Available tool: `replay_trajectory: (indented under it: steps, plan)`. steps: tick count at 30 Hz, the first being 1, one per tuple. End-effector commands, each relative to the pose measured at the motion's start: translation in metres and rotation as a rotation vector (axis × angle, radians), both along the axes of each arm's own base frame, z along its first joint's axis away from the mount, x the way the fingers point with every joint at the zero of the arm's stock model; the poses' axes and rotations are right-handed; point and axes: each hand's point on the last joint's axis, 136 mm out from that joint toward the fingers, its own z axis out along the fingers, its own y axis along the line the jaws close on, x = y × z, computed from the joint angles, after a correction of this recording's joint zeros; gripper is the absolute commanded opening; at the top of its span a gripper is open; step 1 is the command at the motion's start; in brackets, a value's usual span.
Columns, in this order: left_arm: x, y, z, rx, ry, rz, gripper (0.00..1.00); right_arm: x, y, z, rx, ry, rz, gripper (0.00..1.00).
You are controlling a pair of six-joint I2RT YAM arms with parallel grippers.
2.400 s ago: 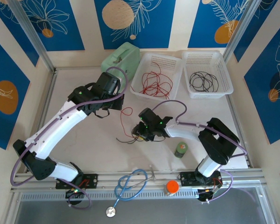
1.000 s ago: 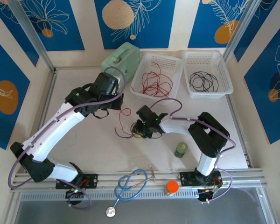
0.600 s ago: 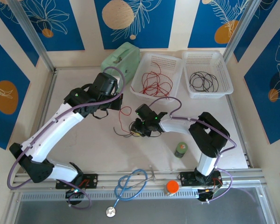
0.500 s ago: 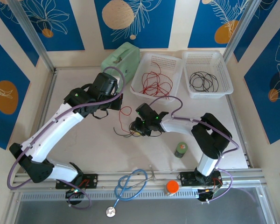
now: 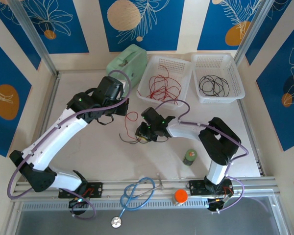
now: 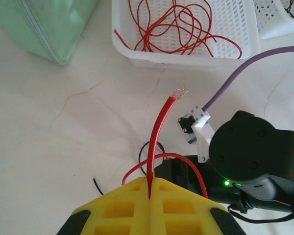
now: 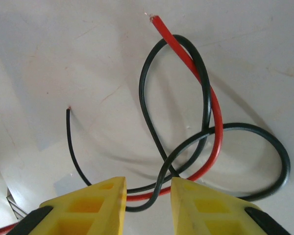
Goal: Untangle the cables
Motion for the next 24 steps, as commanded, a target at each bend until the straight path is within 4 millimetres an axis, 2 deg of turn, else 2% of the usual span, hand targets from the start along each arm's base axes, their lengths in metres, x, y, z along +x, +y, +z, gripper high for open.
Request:
replay_trajectory:
  steps: [1, 5, 15, 18, 20, 22, 24]
  plan:
    - [-0.006, -0.001, 0.008, -0.019, -0.022, -0.022, 0.0, 0.005, 0.004, -0.002, -0.021, -0.011, 0.018, 0.3]
    - [-0.006, -0.001, 0.009, -0.019, -0.025, -0.023, 0.0, 0.011, 0.005, -0.005, -0.031, -0.015, 0.018, 0.29]
    - [-0.006, 0.0, 0.01, -0.02, -0.026, -0.024, 0.0, 0.009, 0.006, -0.02, -0.044, 0.016, 0.015, 0.27]
    - [-0.007, 0.0, 0.011, -0.025, -0.028, -0.024, 0.0, 0.012, 0.007, -0.022, -0.048, 0.009, 0.013, 0.15]
    - [-0.008, 0.001, 0.012, -0.025, -0.029, -0.023, 0.0, 0.016, 0.005, -0.021, -0.05, -0.005, 0.003, 0.0]
    - [-0.009, 0.004, 0.014, -0.02, -0.037, -0.015, 0.0, 0.022, -0.001, -0.013, -0.051, -0.032, -0.016, 0.0]
    - [-0.01, 0.012, 0.015, 0.002, -0.046, 0.002, 0.0, 0.029, -0.013, 0.003, -0.052, -0.083, -0.043, 0.0]
